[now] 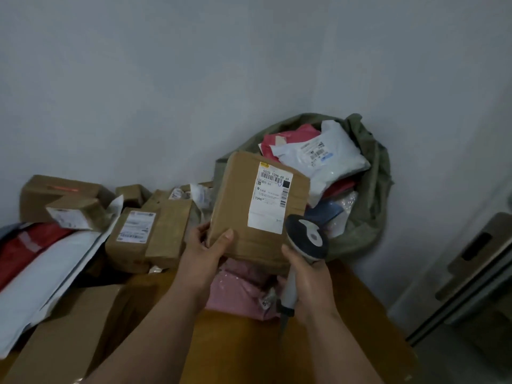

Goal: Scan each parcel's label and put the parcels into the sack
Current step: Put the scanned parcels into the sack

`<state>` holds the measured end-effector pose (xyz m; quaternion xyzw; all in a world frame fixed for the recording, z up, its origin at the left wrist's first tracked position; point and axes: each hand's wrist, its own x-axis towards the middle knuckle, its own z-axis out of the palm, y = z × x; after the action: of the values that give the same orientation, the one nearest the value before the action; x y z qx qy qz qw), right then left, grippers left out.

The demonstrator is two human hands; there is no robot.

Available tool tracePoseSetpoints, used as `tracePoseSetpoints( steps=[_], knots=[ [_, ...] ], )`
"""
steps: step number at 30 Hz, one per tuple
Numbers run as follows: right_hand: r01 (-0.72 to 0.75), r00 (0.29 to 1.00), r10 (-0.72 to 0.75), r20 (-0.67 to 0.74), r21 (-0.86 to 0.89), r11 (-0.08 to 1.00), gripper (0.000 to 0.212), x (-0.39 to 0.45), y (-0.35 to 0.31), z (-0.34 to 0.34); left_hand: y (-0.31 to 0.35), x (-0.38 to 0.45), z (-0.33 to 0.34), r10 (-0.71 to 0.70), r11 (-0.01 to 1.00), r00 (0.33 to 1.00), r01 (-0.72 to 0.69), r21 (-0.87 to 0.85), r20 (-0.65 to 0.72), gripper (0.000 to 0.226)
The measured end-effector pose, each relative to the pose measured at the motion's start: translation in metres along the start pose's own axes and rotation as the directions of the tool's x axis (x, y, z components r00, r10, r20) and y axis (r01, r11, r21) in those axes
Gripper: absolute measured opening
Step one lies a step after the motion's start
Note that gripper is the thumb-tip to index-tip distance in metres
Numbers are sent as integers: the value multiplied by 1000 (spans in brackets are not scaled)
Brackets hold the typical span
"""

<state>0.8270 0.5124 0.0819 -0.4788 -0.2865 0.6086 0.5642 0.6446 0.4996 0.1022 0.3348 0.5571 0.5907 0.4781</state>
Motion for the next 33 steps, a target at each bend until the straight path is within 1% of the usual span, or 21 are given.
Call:
tracePoseSetpoints(
  steps=[2, 4, 6, 7, 8, 9, 10, 12, 14, 16, 18, 20, 21, 22, 24, 25, 27, 29, 31, 32, 33],
  knots=[
    [64, 997, -65, -34, -26, 998, 42, 28, -18, -10, 1, 28, 30, -14, 1000, 1000, 14, -12, 24, 65],
    [112, 992, -114, -52, -54, 992, 39, 56, -34, -18, -4, 53, 54, -16, 999, 1000, 15, 51, 17, 58],
    [121, 991, -125, -49, -83, 989, 41, 81, -41, -25, -16, 74, 70, -14, 978, 1000, 19, 209, -28, 60],
    [114, 992, -119, -51, -102, 988, 46, 93, -41, -30, -22, 80, 76, -15, 954, 999, 25, 298, -36, 57],
    [99, 992, -107, -64, -123, 987, 49, 101, -39, -33, -30, 85, 82, -24, 933, 999, 32, 360, -26, 53],
    [88, 993, -98, -71, -136, 987, 46, 109, -36, -36, -36, 87, 88, -43, 915, 999, 38, 401, 3, 48],
    [74, 993, -86, -79, -139, 987, 42, 114, -32, -38, -42, 88, 95, -67, 902, 997, 44, 430, 39, 49],
    [44, 996, -53, -68, -127, 991, 42, 122, -26, -39, -50, 91, 106, -85, 897, 991, 30, 441, 104, 46],
    [36, 997, -44, -59, -131, 991, 49, 129, -25, -37, -55, 98, 112, -92, 914, 988, 35, 405, 121, 45],
    [63, 995, -73, -64, -143, 988, 43, 138, -27, -34, -59, 107, 116, -130, 902, 984, 67, 427, 120, 44],
    [87, 994, -94, -49, -133, 987, 38, 146, -32, -31, -64, 117, 120, -140, 878, 983, 66, 474, 121, 46],
    [89, 995, -95, -35, -144, 986, 40, 150, -33, -31, -71, 123, 121, -92, 869, 993, 47, 492, 69, 44],
    [91, 995, -97, -32, -149, 985, 43, 150, -33, -31, -76, 125, 118, -69, 872, 998, 67, 485, -15, 44],
    [100, 994, -106, -28, -152, 983, 43, 149, -33, -31, -80, 125, 112, -69, 877, 988, 126, 465, -137, 46],
    [127, 991, -134, -26, -167, 978, 41, 149, -31, -33, -88, 121, 100, -150, 879, 916, 296, 375, -372, 57],
    [136, 990, -142, -24, -174, 975, 41, 149, -30, -33, -92, 119, 97, -202, 876, 884, 356, 327, -422, 58],
    [145, 988, -150, -21, -175, 974, 44, 147, -29, -32, -99, 119, 94, -293, 895, 867, 397, 203, -402, 47],
    [141, 989, -146, -18, -172, 975, 51, 147, -29, -31, -101, 121, 96, -408, 903, 854, 429, -5, -325, 31],
    [143, 989, -149, -22, -177, 974, 57, 147, -30, -31, -97, 123, 99, -499, 866, 827, 460, -198, -261, 30],
    [145, 988, -151, -21, -178, 973, 57, 149, -30, -32, -95, 125, 100, -509, 855, 818, 445, -265, -269, 30],
    [145, 988, -150, -19, -180, 973, 53, 150, -30, -32, -90, 126, 101, -488, 864, 821, 406, -297, -298, 29]
  ],
)
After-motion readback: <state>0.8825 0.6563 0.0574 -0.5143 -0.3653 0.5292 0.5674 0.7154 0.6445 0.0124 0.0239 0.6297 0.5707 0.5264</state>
